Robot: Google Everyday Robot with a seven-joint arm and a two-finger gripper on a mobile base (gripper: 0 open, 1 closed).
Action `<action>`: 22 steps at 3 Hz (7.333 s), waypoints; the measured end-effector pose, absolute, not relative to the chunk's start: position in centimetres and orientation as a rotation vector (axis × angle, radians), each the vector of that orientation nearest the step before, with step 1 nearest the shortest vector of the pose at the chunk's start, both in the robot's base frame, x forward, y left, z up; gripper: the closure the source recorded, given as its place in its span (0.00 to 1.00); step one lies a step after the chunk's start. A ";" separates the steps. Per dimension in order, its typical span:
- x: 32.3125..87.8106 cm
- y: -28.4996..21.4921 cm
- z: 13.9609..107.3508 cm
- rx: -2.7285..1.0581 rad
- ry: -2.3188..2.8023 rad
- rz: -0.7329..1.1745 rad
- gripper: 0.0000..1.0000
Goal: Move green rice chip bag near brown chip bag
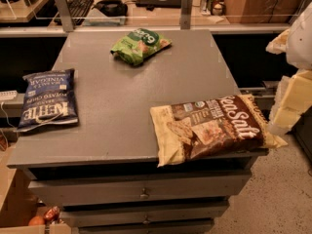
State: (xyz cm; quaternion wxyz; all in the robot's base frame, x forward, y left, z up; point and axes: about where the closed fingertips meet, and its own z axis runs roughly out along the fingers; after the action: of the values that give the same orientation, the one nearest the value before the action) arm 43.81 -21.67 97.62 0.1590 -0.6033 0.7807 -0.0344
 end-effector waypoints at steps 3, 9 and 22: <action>49.6 -12.9 95.1 -1.808 2.029 0.068 0.00; 69.8 4.4 92.4 -1.567 1.720 0.297 0.00; 62.4 -0.9 94.7 -1.519 1.924 -0.020 1.00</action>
Offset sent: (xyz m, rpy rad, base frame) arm 0.0362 0.0677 -0.0209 0.1262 0.0027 0.1658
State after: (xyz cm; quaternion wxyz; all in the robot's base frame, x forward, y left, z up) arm 62.44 -0.95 94.75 0.3382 -0.5831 0.7386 -0.0076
